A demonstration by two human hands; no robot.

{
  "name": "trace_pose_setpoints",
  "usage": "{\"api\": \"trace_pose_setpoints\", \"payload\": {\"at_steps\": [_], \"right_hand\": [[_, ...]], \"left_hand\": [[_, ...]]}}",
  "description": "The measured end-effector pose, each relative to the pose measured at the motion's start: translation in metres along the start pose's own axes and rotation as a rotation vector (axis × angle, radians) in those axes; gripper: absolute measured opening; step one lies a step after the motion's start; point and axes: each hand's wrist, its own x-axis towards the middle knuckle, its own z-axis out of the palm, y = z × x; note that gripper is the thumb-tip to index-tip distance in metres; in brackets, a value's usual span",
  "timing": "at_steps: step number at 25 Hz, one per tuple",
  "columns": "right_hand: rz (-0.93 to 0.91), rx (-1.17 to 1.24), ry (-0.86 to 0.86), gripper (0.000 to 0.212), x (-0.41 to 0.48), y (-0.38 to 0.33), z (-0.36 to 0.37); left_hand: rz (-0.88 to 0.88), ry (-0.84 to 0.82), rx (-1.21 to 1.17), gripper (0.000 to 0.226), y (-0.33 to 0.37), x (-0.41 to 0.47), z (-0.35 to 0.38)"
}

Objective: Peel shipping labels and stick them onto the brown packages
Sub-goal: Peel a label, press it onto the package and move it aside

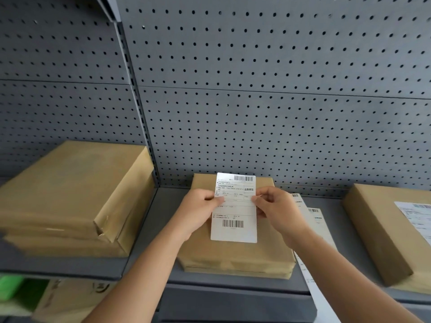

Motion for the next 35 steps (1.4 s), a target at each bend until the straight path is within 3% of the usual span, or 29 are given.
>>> {"api": "trace_pose_setpoints", "payload": {"at_steps": [5, 11, 18, 29, 32, 35], "right_hand": [[-0.046, -0.136, 0.051, 0.014, 0.007, 0.007, 0.005], [-0.103, -0.356, 0.093, 0.027, 0.014, 0.013, 0.005], [-0.142, -0.535, 0.108, 0.028, 0.015, 0.011, 0.01], [-0.163, -0.742, 0.107, 0.035, 0.019, 0.008, 0.019], [-0.224, -0.863, 0.124, 0.028, 0.017, 0.012, 0.017], [-0.442, -0.976, 0.21, 0.025, 0.017, 0.024, 0.016]], "left_hand": [[0.043, 0.036, 0.148, 0.016, -0.007, 0.009, 0.001], [0.069, 0.103, 0.317, 0.034, -0.005, 0.018, 0.009], [0.093, 0.11, 0.486, 0.035, 0.001, 0.022, 0.016], [0.066, 0.141, 0.608, 0.045, 0.004, 0.02, 0.013], [0.194, 0.164, 0.757, 0.055, -0.002, 0.018, 0.011], [0.376, 0.112, 0.816, 0.057, -0.009, 0.018, 0.014]]}}
